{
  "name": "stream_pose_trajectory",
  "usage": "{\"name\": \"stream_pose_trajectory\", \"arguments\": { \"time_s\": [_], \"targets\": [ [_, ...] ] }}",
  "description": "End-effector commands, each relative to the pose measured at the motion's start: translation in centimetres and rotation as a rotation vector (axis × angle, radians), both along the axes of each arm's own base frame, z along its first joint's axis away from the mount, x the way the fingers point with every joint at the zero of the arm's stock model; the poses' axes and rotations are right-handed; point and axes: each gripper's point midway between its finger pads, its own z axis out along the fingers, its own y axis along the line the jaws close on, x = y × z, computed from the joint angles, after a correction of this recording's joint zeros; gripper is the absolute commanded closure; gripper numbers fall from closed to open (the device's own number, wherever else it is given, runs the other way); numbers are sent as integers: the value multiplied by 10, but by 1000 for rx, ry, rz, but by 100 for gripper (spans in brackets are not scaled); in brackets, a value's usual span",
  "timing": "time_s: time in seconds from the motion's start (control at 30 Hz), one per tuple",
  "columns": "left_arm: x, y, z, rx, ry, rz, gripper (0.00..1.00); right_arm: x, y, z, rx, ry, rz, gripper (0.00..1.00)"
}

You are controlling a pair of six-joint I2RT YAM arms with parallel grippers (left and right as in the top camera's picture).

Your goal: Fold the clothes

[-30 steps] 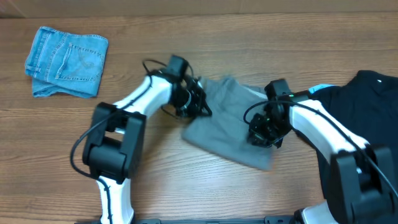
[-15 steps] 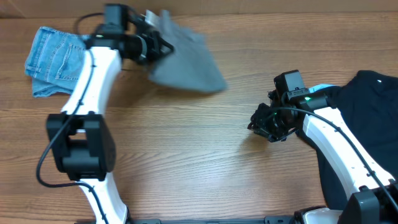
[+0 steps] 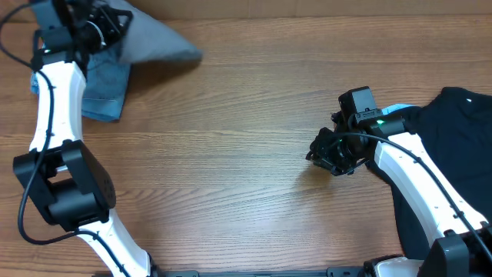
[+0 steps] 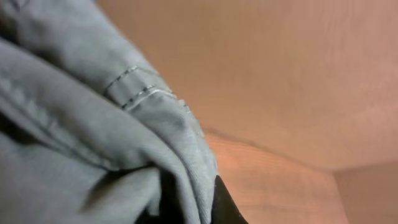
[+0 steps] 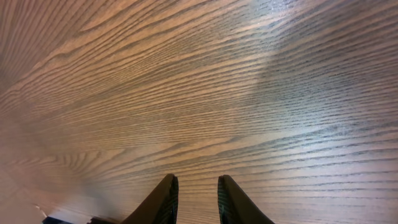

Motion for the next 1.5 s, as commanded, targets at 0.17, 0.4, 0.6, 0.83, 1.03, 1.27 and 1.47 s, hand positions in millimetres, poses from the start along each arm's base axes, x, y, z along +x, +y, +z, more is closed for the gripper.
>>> {"name": "stream_pose_trajectory", "arguments": {
  "time_s": [0.17,0.4,0.6,0.83,1.03,1.27,1.47],
  "targets": [
    [4,60,81,76,-250,139,96,3,8,12,41,-23,3,75],
    [3,103,98,171,-335,238,96,-2,10,12,58,5,-4,75],
    [5,119,111,203,-412,269,96,-6,10,12,54,23,-4,75],
    [12,123,123,258,-510,263,96,-11,14,11,52,35,13,75],
    [38,136,94,341,-508,250,96,-27,28,11,48,73,67,75],
    [77,143,50,195,-454,210,96,-38,42,10,44,94,93,74],
    [83,155,50,207,-434,205,96,-41,49,10,43,91,114,74]
  ]
}}
